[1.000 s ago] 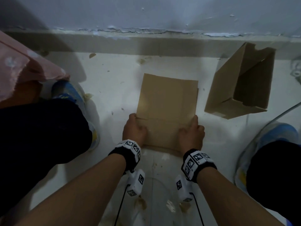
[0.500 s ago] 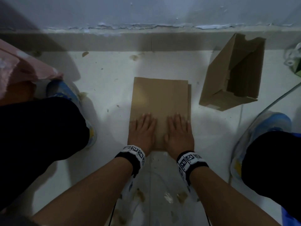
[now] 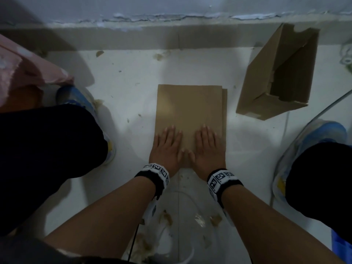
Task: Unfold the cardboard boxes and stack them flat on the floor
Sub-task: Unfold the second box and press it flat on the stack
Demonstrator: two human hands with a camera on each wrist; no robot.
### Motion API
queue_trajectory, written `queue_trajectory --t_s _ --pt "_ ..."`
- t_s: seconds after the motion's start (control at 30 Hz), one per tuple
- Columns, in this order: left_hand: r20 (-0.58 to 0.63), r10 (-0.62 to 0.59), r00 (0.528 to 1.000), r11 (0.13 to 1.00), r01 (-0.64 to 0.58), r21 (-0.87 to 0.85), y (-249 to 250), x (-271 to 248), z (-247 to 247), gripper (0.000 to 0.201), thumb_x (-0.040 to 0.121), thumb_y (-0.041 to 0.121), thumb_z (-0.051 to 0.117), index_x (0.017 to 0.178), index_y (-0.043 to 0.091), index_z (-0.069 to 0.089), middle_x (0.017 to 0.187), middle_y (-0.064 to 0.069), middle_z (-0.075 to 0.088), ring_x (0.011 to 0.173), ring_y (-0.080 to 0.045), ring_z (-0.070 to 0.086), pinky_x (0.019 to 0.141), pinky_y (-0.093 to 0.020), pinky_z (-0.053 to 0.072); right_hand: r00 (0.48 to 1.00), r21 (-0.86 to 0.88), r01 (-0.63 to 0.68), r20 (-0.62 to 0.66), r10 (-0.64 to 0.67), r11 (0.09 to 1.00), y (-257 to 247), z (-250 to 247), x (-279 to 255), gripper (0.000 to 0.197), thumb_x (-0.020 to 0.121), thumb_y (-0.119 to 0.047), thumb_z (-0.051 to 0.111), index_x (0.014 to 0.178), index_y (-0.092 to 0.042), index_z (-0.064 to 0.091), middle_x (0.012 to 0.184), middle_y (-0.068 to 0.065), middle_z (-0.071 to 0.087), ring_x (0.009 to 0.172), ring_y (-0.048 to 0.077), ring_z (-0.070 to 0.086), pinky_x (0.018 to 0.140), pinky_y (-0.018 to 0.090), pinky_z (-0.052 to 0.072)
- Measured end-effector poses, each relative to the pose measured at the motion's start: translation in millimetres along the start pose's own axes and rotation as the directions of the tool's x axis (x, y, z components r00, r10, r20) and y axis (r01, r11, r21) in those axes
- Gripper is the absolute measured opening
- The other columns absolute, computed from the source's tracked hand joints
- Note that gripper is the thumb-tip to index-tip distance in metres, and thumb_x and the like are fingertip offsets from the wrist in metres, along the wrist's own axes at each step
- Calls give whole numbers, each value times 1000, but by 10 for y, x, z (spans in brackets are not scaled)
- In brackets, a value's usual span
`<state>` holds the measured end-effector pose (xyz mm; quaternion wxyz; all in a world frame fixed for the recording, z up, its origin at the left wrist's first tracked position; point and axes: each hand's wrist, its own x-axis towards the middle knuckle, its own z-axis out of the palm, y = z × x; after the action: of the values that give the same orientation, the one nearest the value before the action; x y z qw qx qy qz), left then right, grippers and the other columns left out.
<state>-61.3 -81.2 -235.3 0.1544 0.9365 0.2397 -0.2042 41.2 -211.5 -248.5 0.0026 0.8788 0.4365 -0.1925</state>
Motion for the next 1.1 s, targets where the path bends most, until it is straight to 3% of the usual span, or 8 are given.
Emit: queue_trajectory --t_s 0.1,0.17,0.37,0.53,0.73,0.87,1.0,1.1 --pt "56 6 998 1000 -7 2 22 43 -21 67 105 49 25 163 24 0 170 -5 -13 157 -26 -11 125 -46 -7 996 17 -25 89 24 1000 53 55 -33 83 93 -57 3 160 -8 -4 167 15 -14 155 28 -13 124 45 -8" --pt "48 2 999 1000 -3 5 28 51 -27 68 105 48 28 163 23 1 170 -6 -13 157 -26 -11 126 -47 -5 996 34 -35 86 32 999 36 31 -30 86 90 -59 -1 159 -7 -5 167 15 -14 155 28 -14 124 45 -8" --pt "45 36 998 998 -38 43 86 -5 -44 69 104 45 30 163 22 2 170 -7 -10 157 -27 -8 126 -51 0 1000 38 -19 -2 19 999 73 3 -90 79 98 -47 29 159 0 9 167 21 2 155 31 0 126 45 3" --pt "131 48 990 991 -63 118 124 34 -58 78 101 50 37 163 22 -1 170 -8 -11 157 -28 -6 126 -51 3 998 62 -27 63 23 998 166 75 -143 87 93 -54 17 158 0 0 167 19 -8 155 31 -8 125 41 -7" --pt "73 63 995 993 -70 97 114 -18 -136 85 96 53 45 163 23 3 170 -8 -11 157 -29 -7 126 -49 6 998 47 -25 57 22 999 181 -58 -181 82 97 -50 25 159 -2 1 168 17 -6 155 28 -8 126 41 -5" --pt "199 16 980 994 -37 102 181 15 -156 89 96 58 45 163 20 1 170 -9 -11 157 -30 -4 125 -51 6 986 51 -14 169 5 999 200 -115 -145 83 101 -46 38 159 -4 -3 167 16 -12 155 28 -13 125 40 -7" --pt "81 38 996 993 -47 108 241 -7 -202 84 93 53 48 162 22 11 170 -11 0 156 -31 5 123 -52 13 997 82 -32 68 26 996 143 -175 -147 78 100 -41 42 159 -4 8 168 16 -1 156 29 -4 126 43 1" --pt "160 53 986 992 -70 101 224 -37 -168 85 95 52 51 162 23 8 170 -8 -5 157 -29 1 123 -52 14 993 63 -15 120 7 998 155 -157 -183 78 101 -43 41 160 -6 5 168 14 -4 156 27 -7 126 42 2"
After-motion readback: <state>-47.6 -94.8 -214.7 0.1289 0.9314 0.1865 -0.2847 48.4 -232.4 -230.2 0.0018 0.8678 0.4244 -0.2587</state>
